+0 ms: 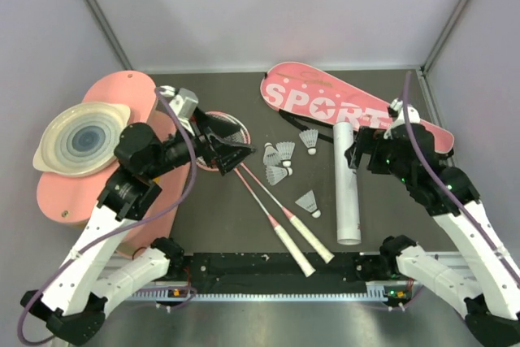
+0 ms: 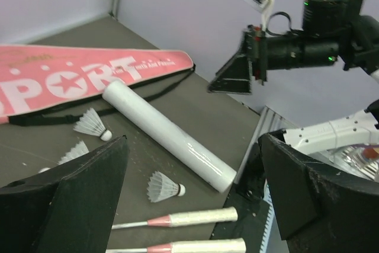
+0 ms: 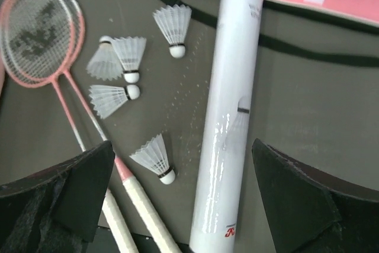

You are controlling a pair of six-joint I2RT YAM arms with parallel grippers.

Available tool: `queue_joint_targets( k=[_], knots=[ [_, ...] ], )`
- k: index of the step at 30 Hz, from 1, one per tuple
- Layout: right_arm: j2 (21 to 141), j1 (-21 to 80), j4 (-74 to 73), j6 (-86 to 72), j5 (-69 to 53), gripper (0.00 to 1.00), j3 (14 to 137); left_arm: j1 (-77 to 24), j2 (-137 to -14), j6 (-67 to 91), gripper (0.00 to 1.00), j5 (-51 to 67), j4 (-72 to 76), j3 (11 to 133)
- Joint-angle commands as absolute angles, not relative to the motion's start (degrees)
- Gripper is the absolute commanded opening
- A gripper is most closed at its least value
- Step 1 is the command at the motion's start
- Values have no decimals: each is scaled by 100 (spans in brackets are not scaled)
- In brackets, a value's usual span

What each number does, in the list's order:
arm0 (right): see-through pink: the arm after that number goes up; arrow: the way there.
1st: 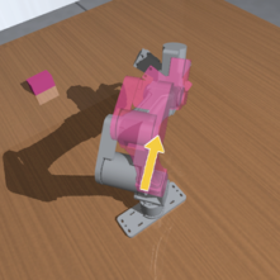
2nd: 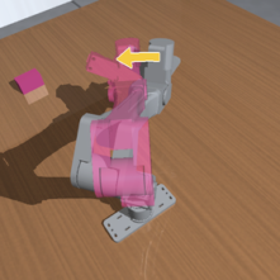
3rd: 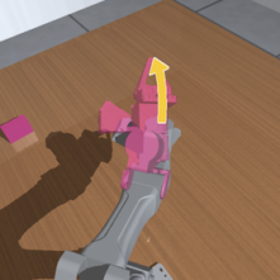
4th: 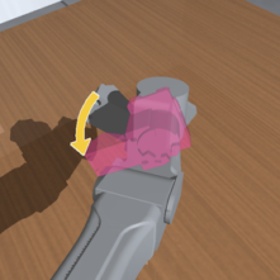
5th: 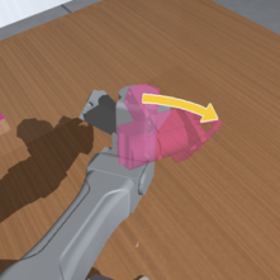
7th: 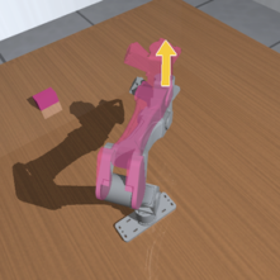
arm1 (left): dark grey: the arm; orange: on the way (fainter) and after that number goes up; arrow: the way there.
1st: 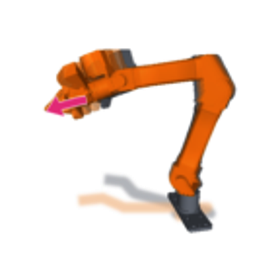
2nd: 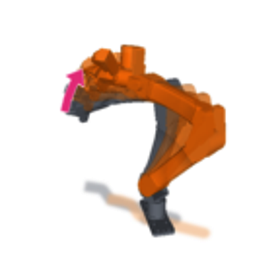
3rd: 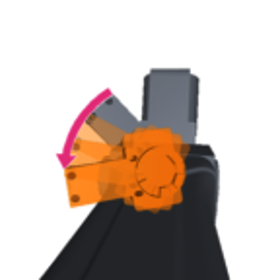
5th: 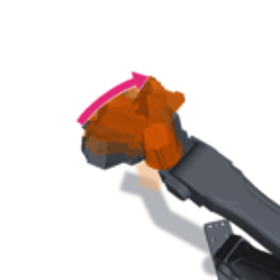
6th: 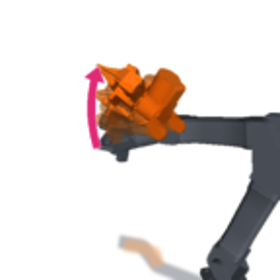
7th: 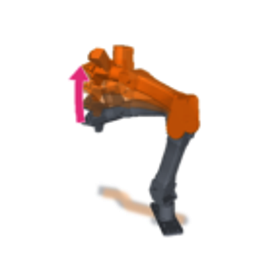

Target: Pack up the badminton gear

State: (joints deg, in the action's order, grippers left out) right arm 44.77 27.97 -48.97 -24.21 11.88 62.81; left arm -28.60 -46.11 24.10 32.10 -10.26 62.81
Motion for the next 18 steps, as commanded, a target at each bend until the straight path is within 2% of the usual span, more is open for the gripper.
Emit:
queue_joint_targets(
  k=[1,3,9,18],
  knots=[
    [4903,2112,-4956,-3014,643,99,6012,-3365,-4605,2417,96,2778,-834,6047],
    [5202,1733,-4913,-3093,292,99,5723,-3612,-4640,2356,96,2620,-940,5977],
    [6229,1723,-4721,-3041,257,99,5362,-4016,-4614,2408,96,2497,-1072,5574],
    [7048,1723,-3938,-2953,256,99,4922,-4377,-4491,3111,96,2233,-774,4967]
  ],
)
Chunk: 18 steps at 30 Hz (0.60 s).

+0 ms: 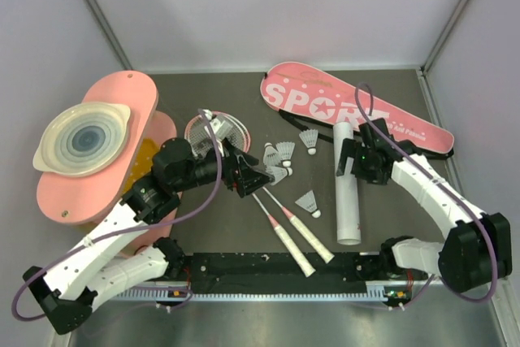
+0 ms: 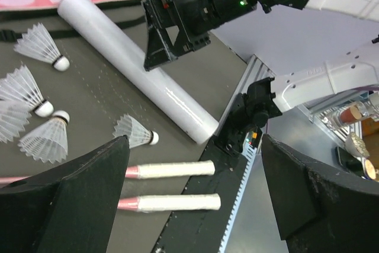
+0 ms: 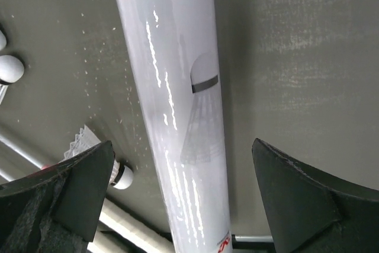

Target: Pack up the badminton gear

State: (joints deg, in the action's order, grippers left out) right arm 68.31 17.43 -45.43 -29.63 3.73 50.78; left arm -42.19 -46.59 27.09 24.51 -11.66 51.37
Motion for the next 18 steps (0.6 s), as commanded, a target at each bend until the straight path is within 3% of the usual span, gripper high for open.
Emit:
queue_joint_targets(
  k=[1,15,18],
  knots=[
    [7153,1731,-3842,-2944,185,99,4800,-4473,-4500,3181,95,2206,-730,4931],
    [7883,1925,-2998,-2900,360,89,4395,-5282,-5080,3357,91,1530,-562,4843],
    [7963,1925,-2848,-2865,395,83,4342,-5282,-5150,3357,89,1424,-668,4895]
  ],
)
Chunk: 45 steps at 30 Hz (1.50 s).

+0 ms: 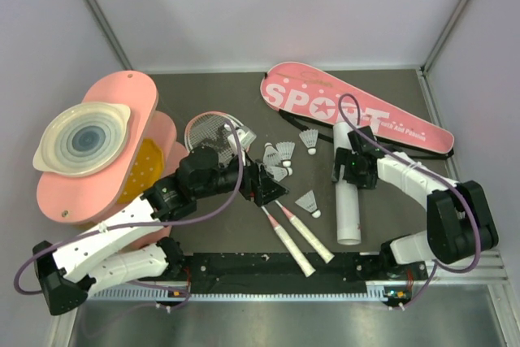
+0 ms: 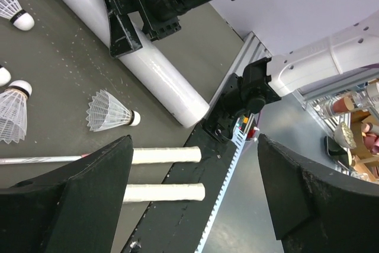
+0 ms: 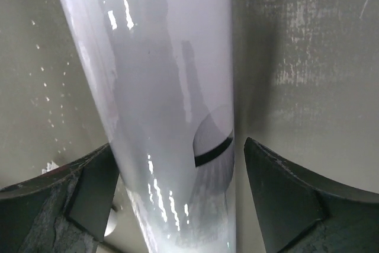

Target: Pack up the badminton gear

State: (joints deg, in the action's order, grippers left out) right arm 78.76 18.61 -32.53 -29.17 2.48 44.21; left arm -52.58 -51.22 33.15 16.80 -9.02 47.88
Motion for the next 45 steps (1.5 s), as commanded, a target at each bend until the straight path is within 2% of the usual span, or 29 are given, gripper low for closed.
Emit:
queue_joint_targets(
  k=[1,6,11,18,26,33,37,45],
  knots=[
    [7972,1925,-2822,-2865,404,79,4342,-5282,-5159,3331,89,1398,-694,4913],
    [7342,1916,-2672,-2830,325,56,4245,-5282,-5115,3287,89,1205,-835,4939],
    [6496,1916,-2549,-2532,18,45,4280,-5282,-5133,3322,89,1204,-817,4939],
    [5608,1916,-2295,-2391,-957,45,4421,-5282,-5229,3472,89,1415,-580,4896],
    [4887,1916,-1153,-2575,-1968,44,4078,-5282,-5212,3551,90,1415,-492,4896],
    [4377,1916,385,-2856,-2856,44,3367,-5273,-5071,3980,98,529,-483,4887],
    [4341,1916,1177,-3644,-3243,44,3120,-5265,-5115,4227,98,-147,-185,4965],
    [4737,1907,1651,-5245,-3655,45,3147,-5230,-5712,4332,98,184,-105,5677]
  ],
)
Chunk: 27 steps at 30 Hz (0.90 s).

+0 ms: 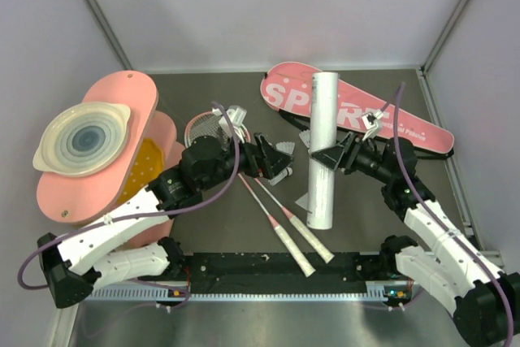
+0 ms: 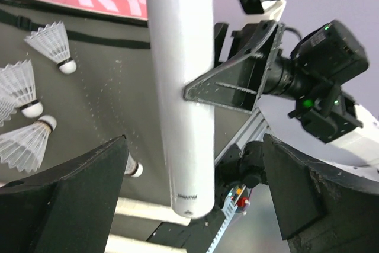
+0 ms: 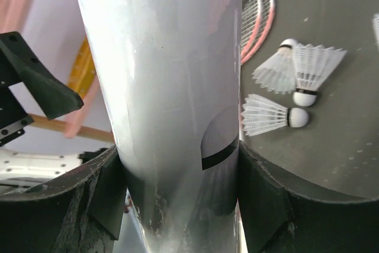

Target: Pack up the badminton gear

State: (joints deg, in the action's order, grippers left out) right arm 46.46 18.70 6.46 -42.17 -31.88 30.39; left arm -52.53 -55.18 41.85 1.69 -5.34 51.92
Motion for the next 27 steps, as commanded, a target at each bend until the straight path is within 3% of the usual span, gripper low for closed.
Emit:
queue_joint_targets(
  k=[1,5,11,18,27],
  knots=[
    [4746,1907,2000,-5560,-3726,45,3103,-5221,-5756,4359,98,185,-97,5730],
    [4781,1916,3566,-6160,-4034,47,2656,-5151,-6055,4614,98,220,-201,6029],
    [5150,1916,4059,-7328,-4078,46,2567,-5071,-6626,4869,98,483,-237,6547],
    [5379,1907,4009,-9235,-3806,46,2329,-5054,-6856,5001,98,255,-563,6891],
    [5115,1907,2690,-8886,-3463,48,2681,-5054,-7232,5475,98,-413,-1484,7328]
  ],
)
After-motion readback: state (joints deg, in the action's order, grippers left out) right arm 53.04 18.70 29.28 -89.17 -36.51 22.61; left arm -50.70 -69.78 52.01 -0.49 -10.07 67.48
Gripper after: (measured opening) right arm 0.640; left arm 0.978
